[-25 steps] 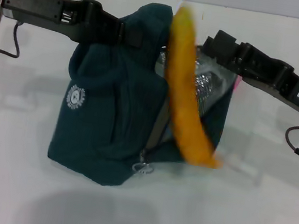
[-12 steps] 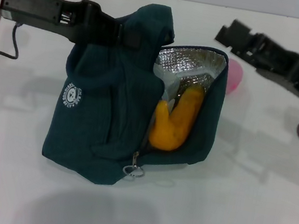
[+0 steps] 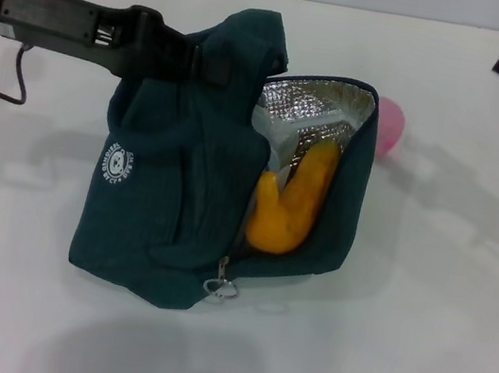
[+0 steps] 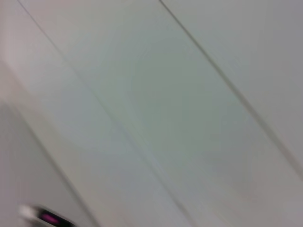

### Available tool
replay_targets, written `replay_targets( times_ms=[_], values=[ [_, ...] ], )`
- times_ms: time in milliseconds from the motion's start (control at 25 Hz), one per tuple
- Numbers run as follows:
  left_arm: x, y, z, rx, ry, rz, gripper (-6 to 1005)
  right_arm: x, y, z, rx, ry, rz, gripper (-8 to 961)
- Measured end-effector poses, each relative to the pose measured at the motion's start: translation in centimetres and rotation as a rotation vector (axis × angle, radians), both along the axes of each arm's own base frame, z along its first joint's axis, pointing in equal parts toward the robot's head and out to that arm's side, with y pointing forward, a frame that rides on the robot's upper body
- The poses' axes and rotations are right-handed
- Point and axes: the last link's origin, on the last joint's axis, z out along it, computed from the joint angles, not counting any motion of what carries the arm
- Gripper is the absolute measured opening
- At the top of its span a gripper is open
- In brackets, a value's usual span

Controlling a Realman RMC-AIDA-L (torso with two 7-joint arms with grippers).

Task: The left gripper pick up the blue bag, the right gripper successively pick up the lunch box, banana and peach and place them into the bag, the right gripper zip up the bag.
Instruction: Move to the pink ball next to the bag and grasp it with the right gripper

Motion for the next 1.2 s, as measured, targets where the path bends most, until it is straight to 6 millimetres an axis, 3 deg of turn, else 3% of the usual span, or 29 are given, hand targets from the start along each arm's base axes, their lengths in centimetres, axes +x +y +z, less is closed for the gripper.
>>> replay_targets(
  times_ms=[160, 360, 840, 1200],
  values=[
    [-0.1, 0.0, 0.0, 0.000, -0.001, 0.001, 43, 1.4, 1.1, 0.1, 0.041, -0.169, -0.063, 731],
    [-0.1, -0.1, 0.0, -0.001, -0.001, 0.003, 43, 2.5, 2.9, -1.8, 0.079, -0.330, -0.133, 732],
    [-0.1, -0.1, -0.1, 0.003, -0.011, 0.007, 43, -0.1, 6.0, -7.8, 0.072, -0.568, -0.089, 743],
    [0.1, 0.0, -0.1, -0.001, -0.004, -0.003, 43, -1.2, 7.1, -8.4, 0.114, -0.606, -0.082, 754]
  ],
)
